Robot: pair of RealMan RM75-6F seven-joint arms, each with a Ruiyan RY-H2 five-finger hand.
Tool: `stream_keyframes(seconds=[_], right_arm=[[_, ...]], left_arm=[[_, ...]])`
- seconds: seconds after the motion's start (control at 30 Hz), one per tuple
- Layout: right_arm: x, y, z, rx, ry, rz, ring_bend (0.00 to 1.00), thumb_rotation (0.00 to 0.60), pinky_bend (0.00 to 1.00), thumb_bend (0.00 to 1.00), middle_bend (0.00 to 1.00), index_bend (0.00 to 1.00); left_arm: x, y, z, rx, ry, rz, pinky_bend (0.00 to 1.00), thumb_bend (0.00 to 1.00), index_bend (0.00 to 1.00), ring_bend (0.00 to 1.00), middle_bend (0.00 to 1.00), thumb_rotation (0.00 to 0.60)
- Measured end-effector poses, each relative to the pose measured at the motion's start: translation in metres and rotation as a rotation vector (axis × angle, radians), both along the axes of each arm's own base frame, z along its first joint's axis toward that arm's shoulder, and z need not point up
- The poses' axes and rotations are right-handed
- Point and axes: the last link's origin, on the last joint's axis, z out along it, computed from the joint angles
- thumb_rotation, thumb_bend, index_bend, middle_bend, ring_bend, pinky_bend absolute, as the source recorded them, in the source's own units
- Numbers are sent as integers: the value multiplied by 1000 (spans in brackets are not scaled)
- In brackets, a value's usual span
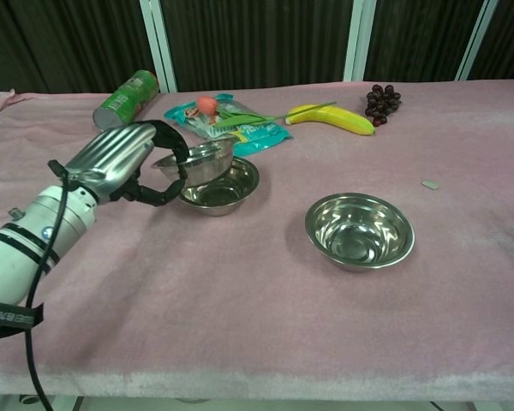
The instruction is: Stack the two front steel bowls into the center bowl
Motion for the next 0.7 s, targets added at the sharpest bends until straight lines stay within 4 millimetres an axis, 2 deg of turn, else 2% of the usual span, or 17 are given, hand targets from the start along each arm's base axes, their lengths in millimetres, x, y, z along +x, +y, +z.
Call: stream_keyframes(seconds=[0.07,0.23,0.27,0.33,0.53,0.7], right_arm=[[-1,1,2,-2,-5,0,0,600,0,391,0,0],[-2,3,4,-3,-7,-1,0,600,0,391,0,0],[-2,3,4,-3,-7,-1,0,600,0,391,0,0],[-2,3,4,-3,-6,0,0,600,0,391,0,0],[-2,3,2,1,-1,2,0,600,0,392,0,0],[1,-1,-6,25,17,23,0,600,0,391,0,0]], left_arm=[[-1,1,-7,2,36,3,144,406,582,137,290,600],[-5,-4,-18,-25,75,5,137,405,100,96,236,600],[-5,-4,-18,-29,73,5,136,405,45,88,228,600],[-3,-6,-19,-40,66,3,135,404,0,75,215,600],[-2,-14,-15,-57,88,-6,135,410,0,16,135,600],[-20,-27,10,0,224,-22,126,411,0,8,110,600]])
